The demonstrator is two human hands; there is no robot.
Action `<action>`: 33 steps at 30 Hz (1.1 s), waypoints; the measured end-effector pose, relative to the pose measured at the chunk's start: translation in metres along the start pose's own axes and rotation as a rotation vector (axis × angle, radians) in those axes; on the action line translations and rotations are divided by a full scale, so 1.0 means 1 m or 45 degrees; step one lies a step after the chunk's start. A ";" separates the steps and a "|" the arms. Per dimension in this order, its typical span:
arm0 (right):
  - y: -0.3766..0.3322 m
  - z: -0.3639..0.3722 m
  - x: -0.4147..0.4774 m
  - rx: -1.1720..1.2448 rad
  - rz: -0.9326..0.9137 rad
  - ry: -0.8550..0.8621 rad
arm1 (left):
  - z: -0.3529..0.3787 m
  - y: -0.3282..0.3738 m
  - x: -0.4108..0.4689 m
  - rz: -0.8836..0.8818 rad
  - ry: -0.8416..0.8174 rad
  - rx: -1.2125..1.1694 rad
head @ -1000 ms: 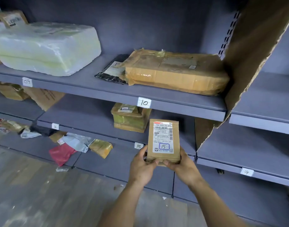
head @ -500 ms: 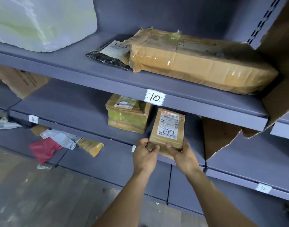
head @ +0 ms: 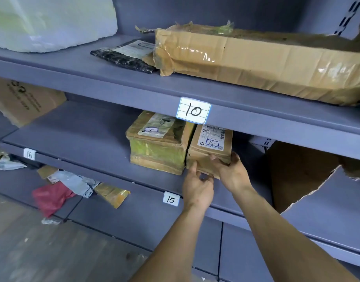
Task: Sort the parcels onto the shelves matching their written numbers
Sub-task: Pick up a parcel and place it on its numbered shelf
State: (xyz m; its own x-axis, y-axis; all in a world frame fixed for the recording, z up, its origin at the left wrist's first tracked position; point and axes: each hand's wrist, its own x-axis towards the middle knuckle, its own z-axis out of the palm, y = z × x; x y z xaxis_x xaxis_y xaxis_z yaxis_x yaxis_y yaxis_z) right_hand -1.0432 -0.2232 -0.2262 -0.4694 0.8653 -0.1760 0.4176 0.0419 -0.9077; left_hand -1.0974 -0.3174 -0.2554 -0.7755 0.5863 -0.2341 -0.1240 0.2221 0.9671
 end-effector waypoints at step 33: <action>-0.078 -0.070 -0.123 -0.559 0.091 -0.199 | -0.077 0.126 -0.107 0.063 -0.327 0.910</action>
State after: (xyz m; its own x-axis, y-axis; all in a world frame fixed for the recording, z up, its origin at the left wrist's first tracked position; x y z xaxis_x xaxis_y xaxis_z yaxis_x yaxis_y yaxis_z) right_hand -0.9637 -0.2981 -0.1076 -0.5246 0.7897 -0.3181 0.7270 0.2210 -0.6501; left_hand -1.0777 -0.4117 -0.1009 -0.5905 0.7523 -0.2923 0.4063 0.5900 0.6978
